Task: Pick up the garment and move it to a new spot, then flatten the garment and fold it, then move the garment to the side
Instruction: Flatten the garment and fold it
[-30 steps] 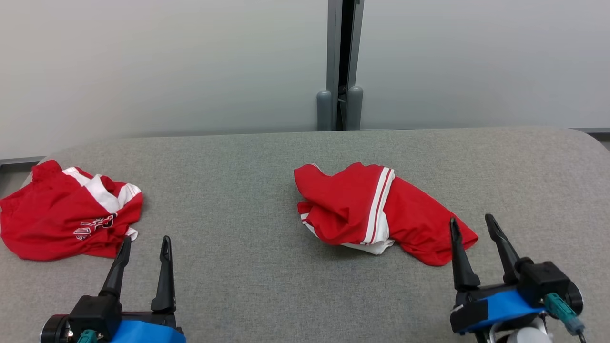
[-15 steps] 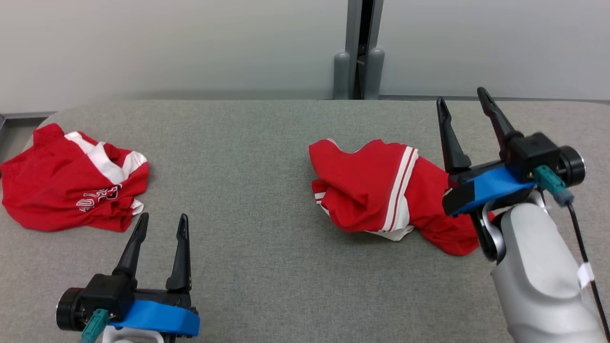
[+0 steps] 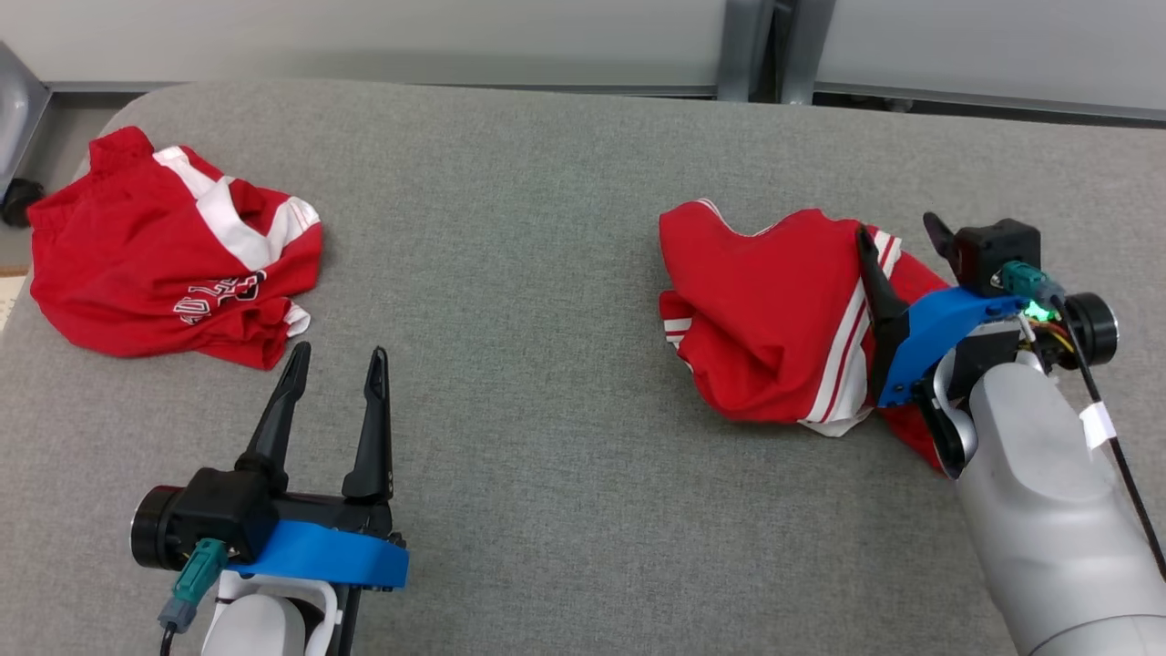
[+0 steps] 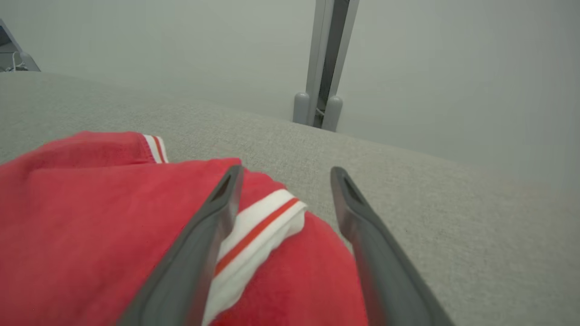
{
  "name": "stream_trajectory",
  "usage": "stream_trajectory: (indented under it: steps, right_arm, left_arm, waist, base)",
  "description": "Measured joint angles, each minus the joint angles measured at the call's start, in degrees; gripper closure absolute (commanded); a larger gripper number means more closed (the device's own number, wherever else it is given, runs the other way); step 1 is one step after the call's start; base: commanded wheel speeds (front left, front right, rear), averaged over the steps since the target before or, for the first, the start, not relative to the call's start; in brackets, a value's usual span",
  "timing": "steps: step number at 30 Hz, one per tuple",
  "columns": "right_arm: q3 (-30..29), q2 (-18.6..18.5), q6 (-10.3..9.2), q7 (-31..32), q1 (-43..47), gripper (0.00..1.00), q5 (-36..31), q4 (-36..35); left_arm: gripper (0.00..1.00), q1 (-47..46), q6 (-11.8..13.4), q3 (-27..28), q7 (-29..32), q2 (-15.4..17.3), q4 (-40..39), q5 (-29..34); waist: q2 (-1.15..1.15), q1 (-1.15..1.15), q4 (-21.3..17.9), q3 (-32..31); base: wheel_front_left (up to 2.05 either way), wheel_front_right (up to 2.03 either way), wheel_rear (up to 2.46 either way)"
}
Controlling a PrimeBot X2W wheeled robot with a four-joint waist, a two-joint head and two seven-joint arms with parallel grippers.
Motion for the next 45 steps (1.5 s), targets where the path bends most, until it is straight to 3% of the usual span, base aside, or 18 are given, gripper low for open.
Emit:
stream_trajectory:
  steps: [12, 13, 14, 16, 21, 26, 33, 39, 45]
  right_arm:
    - [0.0, 2.6, -0.01, -1.2, -1.0, 0.0, 4.0, 12.0]
    - [0.4, 2.7, -0.01, -1.3, -1.3, 0.13, 4.3, 12.6]
    - [0.9, 3.0, -0.01, -1.6, -1.5, 0.57, 4.9, 13.0]
    - [1.7, 3.4, -0.01, -2.7, -1.7, 1.0, 5.5, 13.6]
    - [2.2, 2.9, 0.0, -5.9, -2.4, 1.0, 6.5, 13.5]
    - [1.1, -1.3, 0.0, -7.1, -2.2, 1.0, 6.7, 11.4]
    - [-2.4, -6.0, 0.0, -7.6, 0.4, 1.0, 5.2, 0.9]
    - [-0.1, -3.5, 0.0, -7.6, 4.8, 1.0, 4.0, -8.8]
    - [9.5, 0.8, 0.0, -7.6, 11.9, 1.0, 4.8, -14.0]
  left_arm:
    - [0.0, -2.0, 0.6, -1.7, 0.0, 0.0, 0.2, -0.9]
    - [0.0, -2.1, 0.7, -1.8, 0.0, 0.0, 0.2, -1.0]
    - [0.0, -2.1, 0.7, -1.9, 0.0, 0.0, 0.2, -1.1]
    - [0.0, -2.1, 0.7, -1.9, 0.0, 0.0, 0.2, -1.3]
    - [0.0, -1.9, 0.9, -1.4, 0.0, 0.0, 0.3, -1.3]
    - [0.0, -1.2, 1.0, -1.2, 0.0, 0.0, 0.3, -1.2]
    - [0.0, -0.1, 1.0, -0.8, 0.0, 0.0, 0.4, -1.0]
    - [0.0, 0.5, 0.9, -0.9, 0.0, 0.0, 0.6, -0.9]
    - [0.0, 1.4, 0.9, -1.0, 0.0, 0.0, 0.5, -1.3]
  waist:
    - [0.0, 0.0, 2.0, 1.5]
    - [0.0, 0.0, 2.1, 1.5]
    - [0.0, 0.0, 2.2, 1.5]
    - [0.0, 0.0, 2.2, 1.5]
    - [0.0, 0.0, 1.6, 1.1]
    - [0.0, -0.01, 0.7, -0.2]
    - [0.0, -0.01, -0.9, -2.5]
    - [0.0, -0.02, -1.6, -4.2]
    - [0.0, -0.02, -0.9, -5.1]
  base:
    - [0.0, 0.0, 0.0]
    - [0.0, 0.0, 0.0]
    - [0.0, 0.0, 0.0]
    - [0.0, 0.0, 0.0]
    - [0.0, 0.0, 0.0]
    - [0.0, 0.0, 0.0]
    - [0.0, 0.0, 0.0]
    - [0.0, 0.0, 0.0]
    - [0.0, 0.0, 0.0]
